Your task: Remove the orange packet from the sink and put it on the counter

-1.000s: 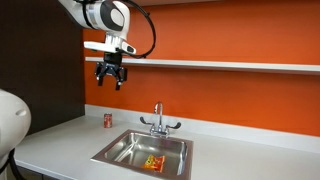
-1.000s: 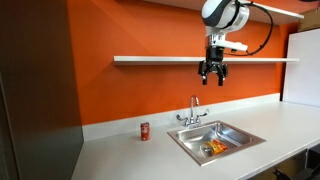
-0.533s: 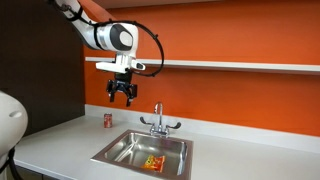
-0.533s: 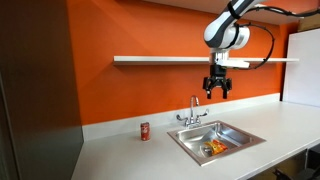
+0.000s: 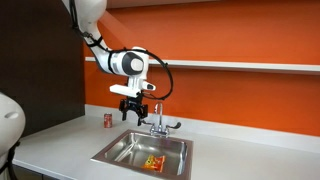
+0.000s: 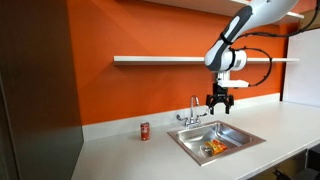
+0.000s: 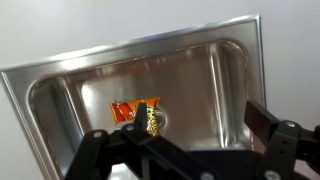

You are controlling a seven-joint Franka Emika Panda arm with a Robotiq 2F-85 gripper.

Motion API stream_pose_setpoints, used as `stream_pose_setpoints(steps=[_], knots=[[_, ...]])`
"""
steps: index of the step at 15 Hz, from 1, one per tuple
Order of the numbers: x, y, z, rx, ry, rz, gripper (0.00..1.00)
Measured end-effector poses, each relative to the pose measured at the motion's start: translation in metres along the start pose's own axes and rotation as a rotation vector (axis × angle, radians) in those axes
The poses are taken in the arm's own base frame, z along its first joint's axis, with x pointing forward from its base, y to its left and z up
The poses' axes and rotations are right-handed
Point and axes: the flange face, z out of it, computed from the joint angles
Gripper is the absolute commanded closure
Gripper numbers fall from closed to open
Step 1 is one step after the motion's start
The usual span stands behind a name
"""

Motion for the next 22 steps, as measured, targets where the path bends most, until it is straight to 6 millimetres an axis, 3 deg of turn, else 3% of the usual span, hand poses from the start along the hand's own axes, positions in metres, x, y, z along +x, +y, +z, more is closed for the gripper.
stream_pose_setpoints(steps=[5,9,22], knots=[[0.028,0.027,0.059,-0.012,-0.044,0.045,0.0],[0.056,0.044,0.094,-0.013,-0.083,0.07,0.0],[0.136,0.085,0.174,0.006,-0.101,0.111,0.0]])
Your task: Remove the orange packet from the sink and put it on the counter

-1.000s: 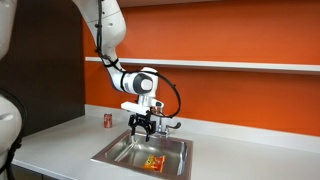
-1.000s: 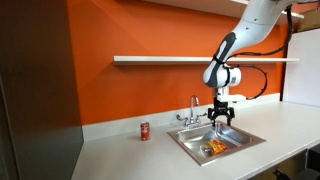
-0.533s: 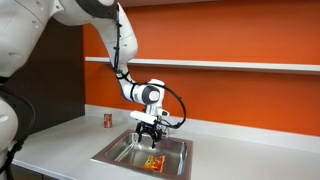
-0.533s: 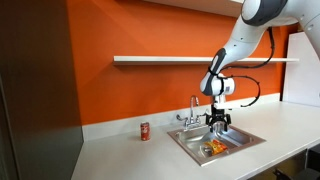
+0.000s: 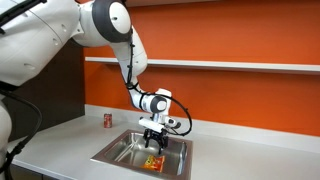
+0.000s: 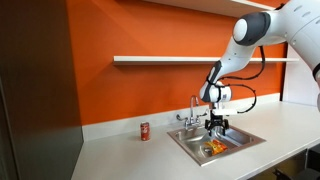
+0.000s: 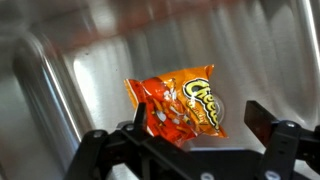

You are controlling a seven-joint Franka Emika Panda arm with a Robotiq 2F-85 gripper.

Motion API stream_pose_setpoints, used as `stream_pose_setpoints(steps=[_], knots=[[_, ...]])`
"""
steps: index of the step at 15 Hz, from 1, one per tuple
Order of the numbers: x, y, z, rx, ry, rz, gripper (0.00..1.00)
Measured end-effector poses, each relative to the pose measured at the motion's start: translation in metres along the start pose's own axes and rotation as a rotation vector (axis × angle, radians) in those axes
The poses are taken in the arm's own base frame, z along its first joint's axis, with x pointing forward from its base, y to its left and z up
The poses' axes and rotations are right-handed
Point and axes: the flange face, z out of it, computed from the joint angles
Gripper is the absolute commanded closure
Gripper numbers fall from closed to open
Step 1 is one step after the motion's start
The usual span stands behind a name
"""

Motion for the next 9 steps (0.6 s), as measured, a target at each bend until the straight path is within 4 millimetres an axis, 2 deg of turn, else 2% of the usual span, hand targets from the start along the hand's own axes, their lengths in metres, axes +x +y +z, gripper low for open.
stream_pose_setpoints(steps=[4,9], knots=[[0.015,0.009,0.016,0.004,-0.003,0.011,0.0],[0.024,0.008,0.033,0.011,-0.012,0.008,0.0]])
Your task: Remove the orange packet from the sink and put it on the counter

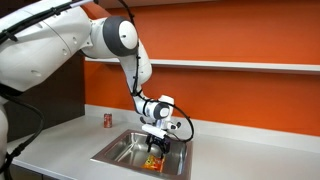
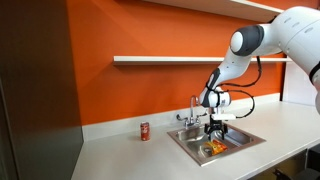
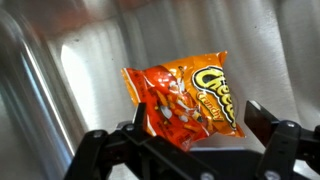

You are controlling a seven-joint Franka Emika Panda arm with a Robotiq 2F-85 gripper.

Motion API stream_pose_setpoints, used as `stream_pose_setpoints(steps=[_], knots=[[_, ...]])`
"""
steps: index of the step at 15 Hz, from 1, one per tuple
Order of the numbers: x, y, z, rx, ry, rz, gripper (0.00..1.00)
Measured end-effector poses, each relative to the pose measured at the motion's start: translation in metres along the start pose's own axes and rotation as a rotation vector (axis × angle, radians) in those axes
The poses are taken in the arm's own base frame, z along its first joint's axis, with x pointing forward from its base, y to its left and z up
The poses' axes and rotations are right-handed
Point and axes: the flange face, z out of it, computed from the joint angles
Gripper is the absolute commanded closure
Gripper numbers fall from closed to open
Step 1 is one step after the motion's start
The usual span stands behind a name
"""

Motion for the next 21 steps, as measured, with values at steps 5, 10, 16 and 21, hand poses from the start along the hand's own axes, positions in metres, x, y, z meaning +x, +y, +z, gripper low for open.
stream_pose_setpoints(steps=[5,10,16,21], knots=[[0.005,-0.004,0.007,0.003,-0.004,-0.006,0.0],[0.006,-0.004,0.01,0.003,-0.007,-0.007,0.0],[0.007,-0.005,0.016,0.005,-0.013,-0.009,0.0],[0.009,-0.006,0.02,0.005,-0.015,-0.01,0.03]])
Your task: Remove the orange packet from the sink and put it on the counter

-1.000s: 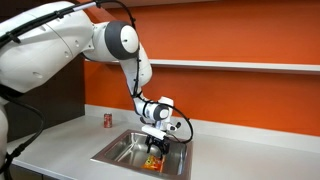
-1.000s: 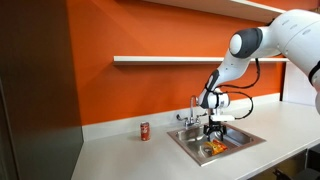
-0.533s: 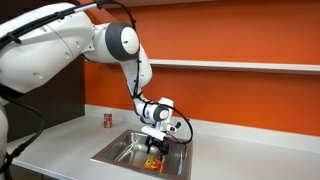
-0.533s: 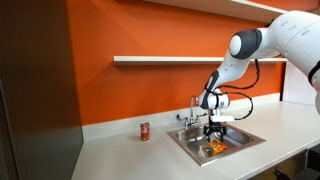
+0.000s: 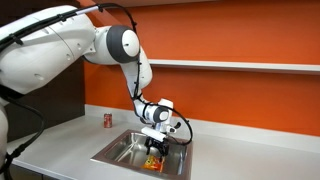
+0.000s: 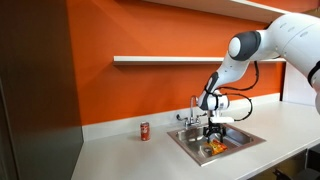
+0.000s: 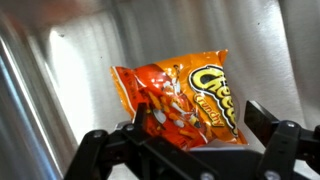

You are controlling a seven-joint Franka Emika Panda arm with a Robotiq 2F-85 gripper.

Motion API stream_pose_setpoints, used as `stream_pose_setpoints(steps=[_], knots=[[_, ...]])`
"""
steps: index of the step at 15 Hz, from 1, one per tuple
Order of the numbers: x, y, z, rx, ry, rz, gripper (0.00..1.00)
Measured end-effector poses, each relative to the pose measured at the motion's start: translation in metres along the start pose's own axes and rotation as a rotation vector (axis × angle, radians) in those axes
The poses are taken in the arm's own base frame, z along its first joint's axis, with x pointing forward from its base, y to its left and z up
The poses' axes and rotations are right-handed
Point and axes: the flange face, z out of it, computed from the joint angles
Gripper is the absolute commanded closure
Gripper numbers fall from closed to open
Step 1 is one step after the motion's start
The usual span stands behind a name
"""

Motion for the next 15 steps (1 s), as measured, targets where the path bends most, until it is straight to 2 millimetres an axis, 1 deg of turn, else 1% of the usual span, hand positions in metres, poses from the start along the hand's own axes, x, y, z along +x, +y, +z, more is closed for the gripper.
stream_pose_setpoints(steps=[1,2,3,4,5,6,7,8,9,11,12,13,14,15], knots=[[0.0,0.0,0.0,0.0,0.0,0.0,0.17],[0.0,0.0,0.001,0.0,0.0,0.0,0.25],[0.0,0.0,0.001,0.0,-0.001,0.0,0.24],[0.001,0.0,0.001,0.0,-0.001,0.0,0.27],[0.001,0.0,0.001,0.0,-0.001,0.0,0.27],[0.001,0.0,0.002,0.0,-0.002,0.0,0.25],[0.001,0.0,0.002,0.0,-0.002,0.0,0.21],[0.001,0.0,0.003,0.0,-0.003,0.0,0.22],[0.001,0.0,0.004,0.0,-0.005,0.0,0.2],[0.001,0.0,0.006,0.0,-0.008,0.0,0.23],[0.001,0.0,0.008,0.0,-0.009,0.0,0.31],[0.001,0.001,0.01,0.0,-0.011,0.0,0.47],[0.001,0.001,0.011,0.0,-0.013,0.0,0.51],[0.001,0.001,0.012,0.0,-0.014,0.0,0.59]])
